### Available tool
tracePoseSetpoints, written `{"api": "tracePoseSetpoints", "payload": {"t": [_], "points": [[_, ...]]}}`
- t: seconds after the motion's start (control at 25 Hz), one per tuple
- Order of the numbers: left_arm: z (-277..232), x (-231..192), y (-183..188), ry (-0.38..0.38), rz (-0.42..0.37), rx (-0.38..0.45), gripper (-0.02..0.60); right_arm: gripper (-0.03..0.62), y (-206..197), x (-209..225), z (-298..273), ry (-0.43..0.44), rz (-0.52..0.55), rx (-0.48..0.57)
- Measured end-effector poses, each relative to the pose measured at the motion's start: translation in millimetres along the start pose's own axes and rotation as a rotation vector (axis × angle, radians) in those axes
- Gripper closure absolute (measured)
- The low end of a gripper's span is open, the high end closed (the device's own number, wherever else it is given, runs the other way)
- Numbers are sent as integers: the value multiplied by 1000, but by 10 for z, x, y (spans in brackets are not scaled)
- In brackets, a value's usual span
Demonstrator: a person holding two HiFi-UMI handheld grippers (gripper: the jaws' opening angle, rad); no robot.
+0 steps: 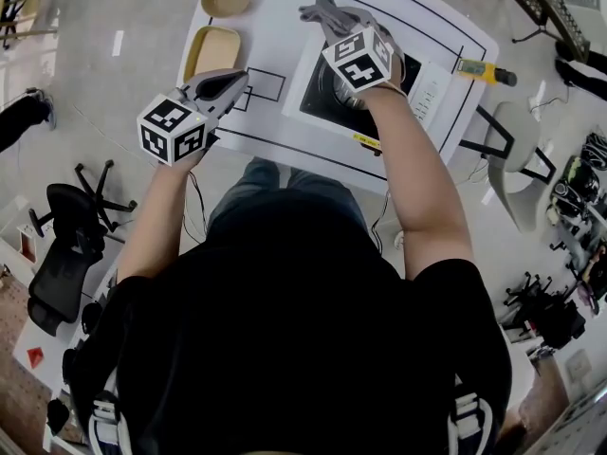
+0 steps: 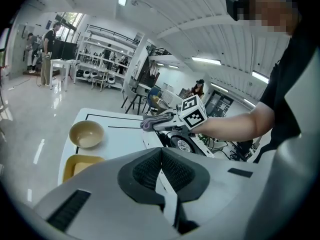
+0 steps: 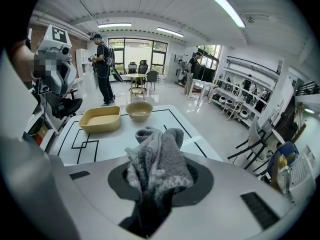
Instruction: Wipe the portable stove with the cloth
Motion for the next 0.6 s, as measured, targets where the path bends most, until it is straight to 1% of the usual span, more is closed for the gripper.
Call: {"api": "tracePoseSetpoints", "payload": {"t": [0.36, 0.6], "points": [[-283, 106, 124, -49, -25, -16, 560, 480, -271, 370, 208, -52, -81, -19], [-464, 169, 176, -85, -43, -31, 560, 480, -582, 605, 414, -88, -138, -52]]}}
Point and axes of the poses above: the fingertips, and each gripper's own axes: z backward along the fingers, x to its right, y out of its top, the point moved 4 cm from there along z, backward along the fingers, and after that the axes turned 9 degrees about -z, right-handed, at the moved point
